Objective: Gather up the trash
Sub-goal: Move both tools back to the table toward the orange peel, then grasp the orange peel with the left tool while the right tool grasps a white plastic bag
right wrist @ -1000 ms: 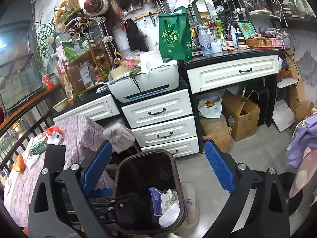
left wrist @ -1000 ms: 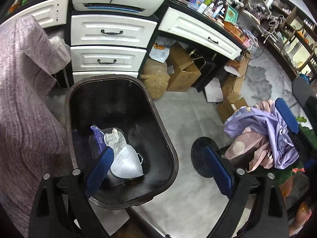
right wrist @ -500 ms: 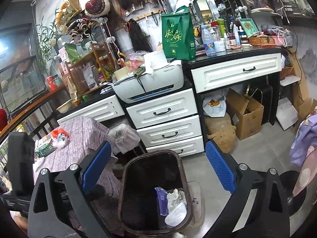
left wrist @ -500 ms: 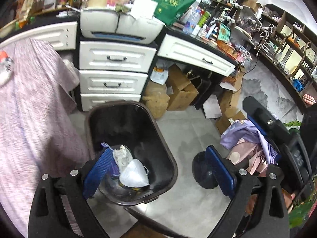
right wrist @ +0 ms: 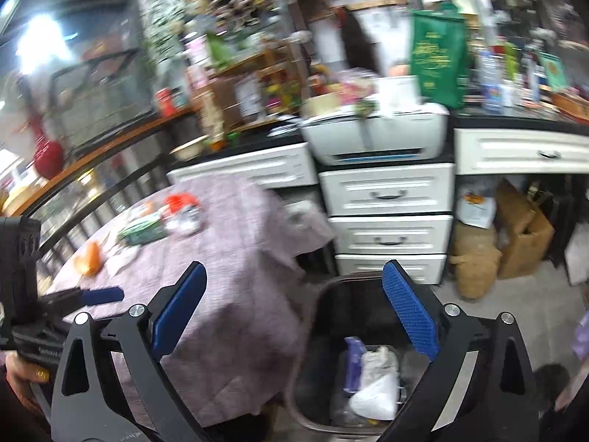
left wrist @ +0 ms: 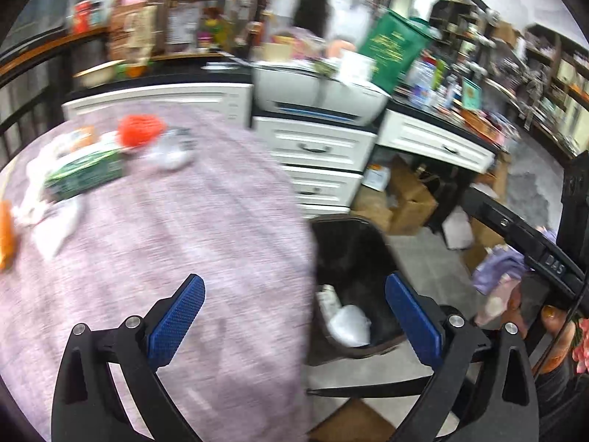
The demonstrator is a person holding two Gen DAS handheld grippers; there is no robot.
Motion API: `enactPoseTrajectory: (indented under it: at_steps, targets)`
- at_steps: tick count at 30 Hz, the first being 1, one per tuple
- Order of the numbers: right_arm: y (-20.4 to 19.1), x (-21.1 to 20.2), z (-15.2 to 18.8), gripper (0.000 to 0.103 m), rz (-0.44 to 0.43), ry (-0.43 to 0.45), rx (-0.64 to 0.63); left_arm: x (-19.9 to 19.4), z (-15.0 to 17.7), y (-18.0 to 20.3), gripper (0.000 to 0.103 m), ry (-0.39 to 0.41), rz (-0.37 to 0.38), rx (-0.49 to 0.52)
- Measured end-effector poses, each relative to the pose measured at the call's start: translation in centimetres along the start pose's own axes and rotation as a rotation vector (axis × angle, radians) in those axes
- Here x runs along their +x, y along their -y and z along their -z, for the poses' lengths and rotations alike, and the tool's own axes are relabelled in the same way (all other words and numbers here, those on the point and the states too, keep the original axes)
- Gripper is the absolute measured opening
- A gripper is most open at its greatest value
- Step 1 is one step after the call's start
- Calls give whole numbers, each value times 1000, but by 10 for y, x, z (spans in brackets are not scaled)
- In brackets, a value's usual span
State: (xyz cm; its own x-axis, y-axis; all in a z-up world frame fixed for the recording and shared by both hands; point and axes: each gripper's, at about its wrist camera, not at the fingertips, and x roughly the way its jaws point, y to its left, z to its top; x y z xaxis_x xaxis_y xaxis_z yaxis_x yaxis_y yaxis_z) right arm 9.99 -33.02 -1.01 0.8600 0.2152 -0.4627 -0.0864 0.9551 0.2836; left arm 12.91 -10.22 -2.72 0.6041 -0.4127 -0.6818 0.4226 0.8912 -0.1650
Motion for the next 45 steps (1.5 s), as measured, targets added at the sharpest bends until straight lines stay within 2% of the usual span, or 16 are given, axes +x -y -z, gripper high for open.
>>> enactPoseTrajectory:
  at_steps: [5,8,15,18,20,25,29,33,38,40,43,44,45]
  targets:
    - [-52,23,-4,95,-110,-64,-84,-27,12,-62,97,30,-111,-96]
    - [-84,38,-3,95,-182,-111,-126,-41,22,-107,97,38,-184,-189]
    - [-148,81,4,95,-288,-223,-205,-71,36,-202,97,73,-363,-379]
    - [-173,100,3,95,-317,-253,-251,-75,35,-240,97,60,-395,-444]
    - [-192,114,4,95,-334,-277,-287,-74,31,-257,97,55,-391,-473]
    - [-229,159,1,95,-371,-352,-340,-53,17,-274,97,-7,-364,-458]
    - [-247,192,-1,95,-377,-398,-343,-35,10,-281,97,-48,-409,-450]
    - [-270,215,3,95,-400,-445,-414,-26,7,-292,97,-53,-416,-484]
    - [-298,244,4,94,-382,-473,-472,-19,-1,-298,97,-43,-444,-489]
    - [-309,255,5,90,-358,-476,-508,-21,-3,-301,94,-29,-458,-501]
    - [-320,268,10,80,-332,-498,-553,-24,-5,-303,83,-5,-479,-502]
    - [-322,270,12,75,-319,-500,-565,-24,-7,-303,78,-1,-485,-498]
    - [-323,273,14,65,-304,-499,-577,-26,-7,-303,75,10,-489,-499]
